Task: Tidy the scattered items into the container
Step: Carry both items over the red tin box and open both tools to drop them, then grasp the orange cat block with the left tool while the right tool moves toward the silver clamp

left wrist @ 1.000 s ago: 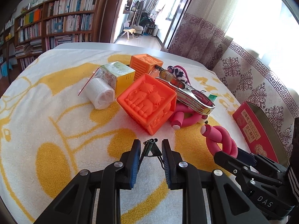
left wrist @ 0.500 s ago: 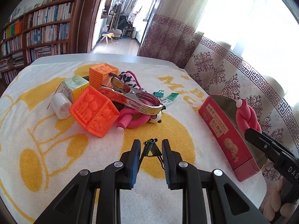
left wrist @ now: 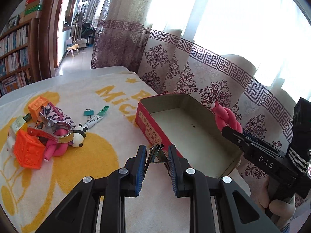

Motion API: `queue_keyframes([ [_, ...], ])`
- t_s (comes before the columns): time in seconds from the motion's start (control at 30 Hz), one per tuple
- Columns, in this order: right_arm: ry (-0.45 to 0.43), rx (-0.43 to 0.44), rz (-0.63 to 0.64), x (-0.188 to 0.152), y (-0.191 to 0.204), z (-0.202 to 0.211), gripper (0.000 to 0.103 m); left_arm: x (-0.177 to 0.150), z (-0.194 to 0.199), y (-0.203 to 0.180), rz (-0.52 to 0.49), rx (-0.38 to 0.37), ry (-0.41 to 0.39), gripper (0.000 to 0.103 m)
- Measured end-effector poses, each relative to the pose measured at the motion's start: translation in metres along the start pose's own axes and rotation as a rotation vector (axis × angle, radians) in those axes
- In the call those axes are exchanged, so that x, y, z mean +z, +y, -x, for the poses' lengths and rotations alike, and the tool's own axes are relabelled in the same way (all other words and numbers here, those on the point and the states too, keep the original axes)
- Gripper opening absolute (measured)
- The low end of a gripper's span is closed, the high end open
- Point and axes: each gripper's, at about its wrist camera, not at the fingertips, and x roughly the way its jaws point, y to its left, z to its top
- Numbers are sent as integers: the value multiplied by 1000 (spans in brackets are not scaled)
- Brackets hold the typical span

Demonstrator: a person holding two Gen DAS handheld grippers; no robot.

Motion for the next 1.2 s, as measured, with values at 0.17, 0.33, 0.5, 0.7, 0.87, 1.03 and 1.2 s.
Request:
queue_keyframes([
  [0.17,-4,-36,-34,4,-21,2,47,7,-20,-35,-58,-52,27,24],
  [0.33,-13,-35,-82,8,-39,6,49,12,-44,-58,-96,-109,72,25],
  [0.5,-8,15,-132,10,-49,3,64,10,-45,-53,-37,-121,29,90],
  [0.7,-4,17,-154,8,-48,0,68,10,-34,-23,8,-24,-2,90],
  [0.87,-4,28,-165,3,-41,-2,80,5,-24,8,51,58,-22,90],
  [1.03,-3,56,-158,0,-31,-1,81,-2,-10,43,130,104,-29,90],
  [1.2,-21,72,-118,-1,-16,4,81,-13,11,87,232,189,-45,90],
])
